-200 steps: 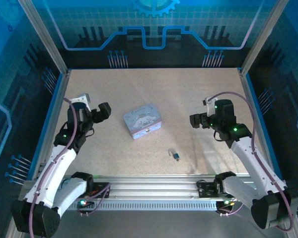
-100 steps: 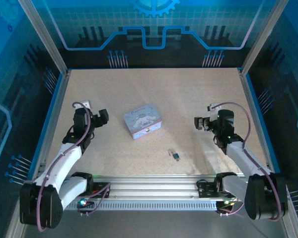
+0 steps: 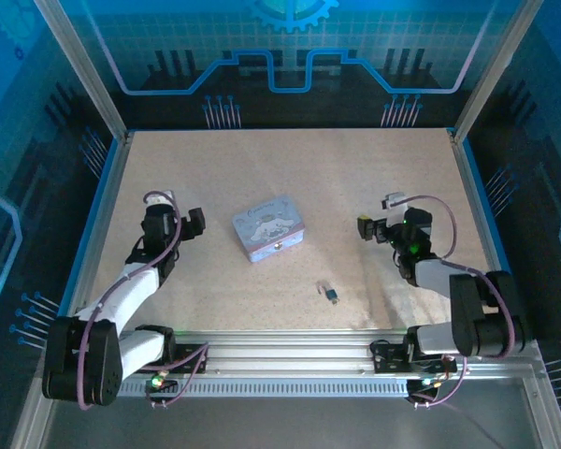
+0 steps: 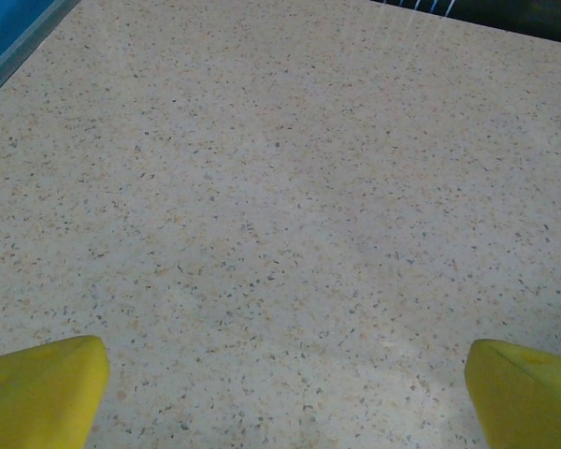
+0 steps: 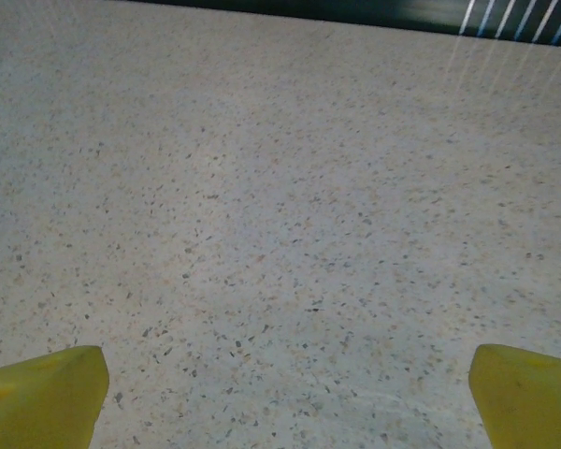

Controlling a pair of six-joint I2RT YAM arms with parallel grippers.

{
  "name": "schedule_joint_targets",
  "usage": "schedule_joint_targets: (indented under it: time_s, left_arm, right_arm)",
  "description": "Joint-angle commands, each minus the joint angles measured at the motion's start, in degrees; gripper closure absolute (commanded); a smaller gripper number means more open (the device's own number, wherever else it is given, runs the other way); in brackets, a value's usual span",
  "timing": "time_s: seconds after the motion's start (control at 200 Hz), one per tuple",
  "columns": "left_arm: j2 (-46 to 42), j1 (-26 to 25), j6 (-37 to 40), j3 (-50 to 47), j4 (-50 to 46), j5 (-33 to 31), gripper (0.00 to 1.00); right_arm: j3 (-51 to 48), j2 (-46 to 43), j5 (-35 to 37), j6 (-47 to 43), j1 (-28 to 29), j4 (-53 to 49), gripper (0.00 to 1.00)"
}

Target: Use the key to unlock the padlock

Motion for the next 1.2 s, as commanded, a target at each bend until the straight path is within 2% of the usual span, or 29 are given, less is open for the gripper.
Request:
schedule_joint_targets:
  time_s: [0.0, 0.195, 0.465, 0.835, 1.196]
  left_arm:
    - [1.74, 0.85, 1.22, -1.25, 4.67, 0.32, 0.01]
    - [4.49, 1.03, 1.68, -1.53, 7.3, 0.59, 0.01]
    - [7.58, 1.03, 2.34, -2.55, 11.49, 0.22, 0.01]
    - [15.72, 1.04, 8.98, -7.5, 38.14, 5.82, 0.01]
    - [25.14, 1.03, 10.15, -13.55, 58.53, 8.36, 0.01]
  right_arm:
    - [-0.85, 4.11, -4.02, -2.33, -0.86, 10.44, 0.0]
    - [0.49, 5.48, -5.63, -2.79, -1.14, 8.99, 0.0]
    - [2.68, 5.86, 2.09, 0.61, -1.06, 5.29, 0.0]
    - [2.7, 5.86, 2.6, 0.52, -0.76, 5.29, 0.0]
    - [2.7, 5.87, 2.63, 0.51, -0.72, 5.29, 0.0]
